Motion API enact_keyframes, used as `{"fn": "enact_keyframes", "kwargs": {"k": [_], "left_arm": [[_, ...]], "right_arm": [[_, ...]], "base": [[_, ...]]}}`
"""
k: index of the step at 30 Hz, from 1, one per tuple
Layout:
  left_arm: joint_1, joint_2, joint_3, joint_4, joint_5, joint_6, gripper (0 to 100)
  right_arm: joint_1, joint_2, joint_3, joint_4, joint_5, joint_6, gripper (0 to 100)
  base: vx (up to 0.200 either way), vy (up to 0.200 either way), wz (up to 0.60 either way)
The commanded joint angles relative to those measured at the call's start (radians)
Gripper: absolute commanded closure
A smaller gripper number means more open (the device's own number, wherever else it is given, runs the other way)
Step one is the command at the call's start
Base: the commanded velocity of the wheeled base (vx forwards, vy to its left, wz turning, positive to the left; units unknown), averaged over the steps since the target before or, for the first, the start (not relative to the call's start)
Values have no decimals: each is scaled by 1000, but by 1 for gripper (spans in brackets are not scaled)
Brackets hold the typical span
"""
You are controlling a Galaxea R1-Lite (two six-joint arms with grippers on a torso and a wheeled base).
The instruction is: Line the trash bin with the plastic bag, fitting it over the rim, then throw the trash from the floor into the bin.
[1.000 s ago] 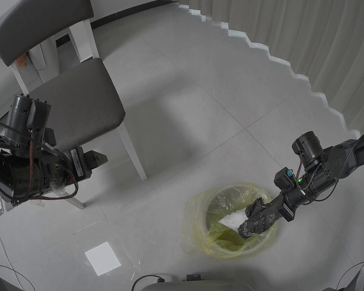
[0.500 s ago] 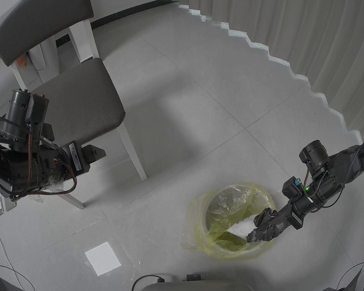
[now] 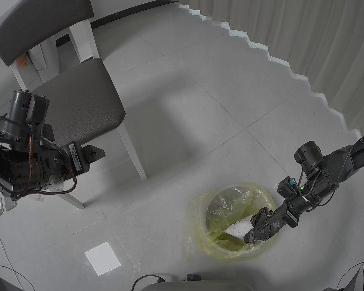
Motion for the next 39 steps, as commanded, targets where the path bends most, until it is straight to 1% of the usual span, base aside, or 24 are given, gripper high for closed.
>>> {"fn": "enact_keyframes", "kwargs": {"k": [1, 9, 13, 16, 23, 27, 35, 39], "left_arm": [[6, 6, 1, 0, 0, 0, 0], [11, 6, 10, 1, 0, -5, 0], [17, 6, 12, 1, 0, -5, 0], [21, 6, 13, 1, 0, -5, 0], [21, 6, 13, 1, 2, -7, 0], [23, 4, 13, 1, 2, -7, 0], [23, 4, 12, -2, 2, -7, 0], [23, 4, 12, -3, 2, -8, 0]], "right_arm": [[5, 74, -62, 2, 0, 0, 100], [27, 146, -159, 1, 0, 5, 100], [40, 189, -228, -1, 1, 29, 100], [45, 197, -248, 1, 0, 32, 100], [42, 195, -227, 4, 0, 28, 100], [23, 186, -205, 7, 0, 1, 100], [-9, 147, -153, 9, 0, -18, 100], [-15, 158, -156, 6, -2, -17, 100]], "base": [[0, 0, 0], [0, 0, 0], [0, 0, 0], [0, 0, 0], [0, 0, 0], [0, 0, 0], [0, 0, 0], [0, 0, 0]]}}
